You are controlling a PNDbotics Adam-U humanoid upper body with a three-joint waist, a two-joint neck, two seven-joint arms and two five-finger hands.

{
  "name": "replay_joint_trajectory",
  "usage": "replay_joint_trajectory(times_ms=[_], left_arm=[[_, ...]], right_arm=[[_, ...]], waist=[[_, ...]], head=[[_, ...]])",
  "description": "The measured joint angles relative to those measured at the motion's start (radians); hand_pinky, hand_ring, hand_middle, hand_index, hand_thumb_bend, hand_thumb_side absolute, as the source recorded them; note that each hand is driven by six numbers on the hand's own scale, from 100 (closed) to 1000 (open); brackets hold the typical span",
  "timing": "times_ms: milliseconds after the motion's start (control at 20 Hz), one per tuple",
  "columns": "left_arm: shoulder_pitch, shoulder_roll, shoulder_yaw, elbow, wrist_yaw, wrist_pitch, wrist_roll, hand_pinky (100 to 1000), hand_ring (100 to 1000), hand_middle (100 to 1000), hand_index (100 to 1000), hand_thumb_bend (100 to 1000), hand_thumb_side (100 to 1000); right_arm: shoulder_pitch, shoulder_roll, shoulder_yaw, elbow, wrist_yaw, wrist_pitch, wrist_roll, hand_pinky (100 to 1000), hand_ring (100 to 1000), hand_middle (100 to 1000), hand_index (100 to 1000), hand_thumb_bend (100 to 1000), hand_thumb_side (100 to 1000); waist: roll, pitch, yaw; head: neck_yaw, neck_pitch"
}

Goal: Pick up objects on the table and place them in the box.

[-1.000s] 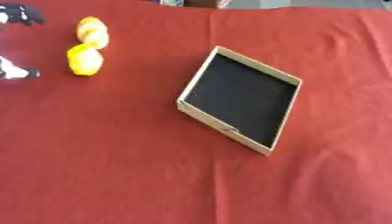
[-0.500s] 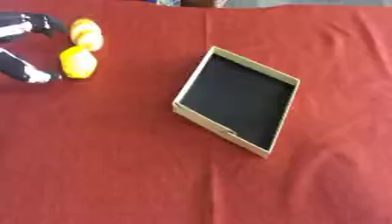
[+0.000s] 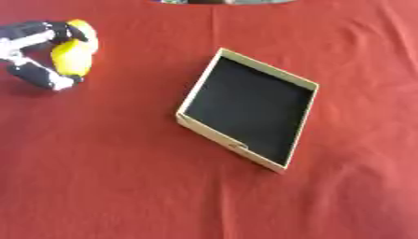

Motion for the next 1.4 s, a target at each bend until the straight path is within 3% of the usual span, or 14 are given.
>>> replay_joint_trajectory(times_ms=[50, 100, 200, 400, 650, 950, 1400], left_arm=[[-0.001, 0.000, 0.000, 0.001, -0.005, 0.005, 0.007, 804, 734, 800, 831, 146, 112], [-0.001, 0.000, 0.000, 0.001, -0.010, 0.010, 0.015, 757, 665, 722, 785, 100, 100], [-0.002, 0.000, -0.001, -0.006, -0.025, 0.020, 0.032, 729, 626, 667, 762, 100, 100], [0.001, 0.000, -0.019, -0.039, -0.063, 0.041, 0.073, 722, 632, 616, 754, 100, 100], [0.007, 0.001, -0.035, -0.133, -0.076, 0.045, 0.083, 727, 629, 593, 756, 100, 100], [-0.010, -0.007, -0.064, -0.295, -0.013, 0.037, 0.040, 730, 623, 581, 753, 100, 106], [-0.006, -0.130, -0.151, -0.535, 0.077, 0.029, -0.053, 731, 624, 579, 752, 100, 119]], right_arm=[[0.000, 0.000, 0.000, 0.000, -0.002, 0.002, 0.002, 925, 898, 776, 834, 100, 572], [0.000, 0.001, 0.000, 0.000, -0.003, 0.004, 0.004, 926, 899, 776, 834, 100, 572], [0.001, 0.001, 0.000, 0.000, -0.006, 0.004, 0.007, 926, 899, 776, 834, 100, 572], [0.012, 0.001, 0.000, 0.000, -0.011, 0.000, 0.011, 926, 898, 776, 835, 100, 557], [0.020, 0.001, 0.000, 0.000, -0.013, -0.002, 0.013, 926, 898, 776, 835, 100, 555], [0.027, 0.000, -0.003, 0.000, -0.017, -0.014, -0.006, 923, 895, 777, 836, 100, 554], [0.027, -0.002, -0.027, 0.000, -0.020, -0.039, -0.060, 918, 892, 779, 837, 100, 552]], waist=[[0.000, 0.001, 0.000], [0.000, 0.002, 0.000], [-0.001, 0.002, 0.000], [-0.002, 0.002, 0.004], [-0.005, -0.012, 0.019], [-0.008, -0.042, 0.029], [-0.020, -0.064, 0.038]], head=[[0.000, 0.000], [0.001, 0.000], [0.001, 0.000], [0.001, 0.000], [0.001, 0.007], [-0.003, 0.030], [-0.012, 0.055]])
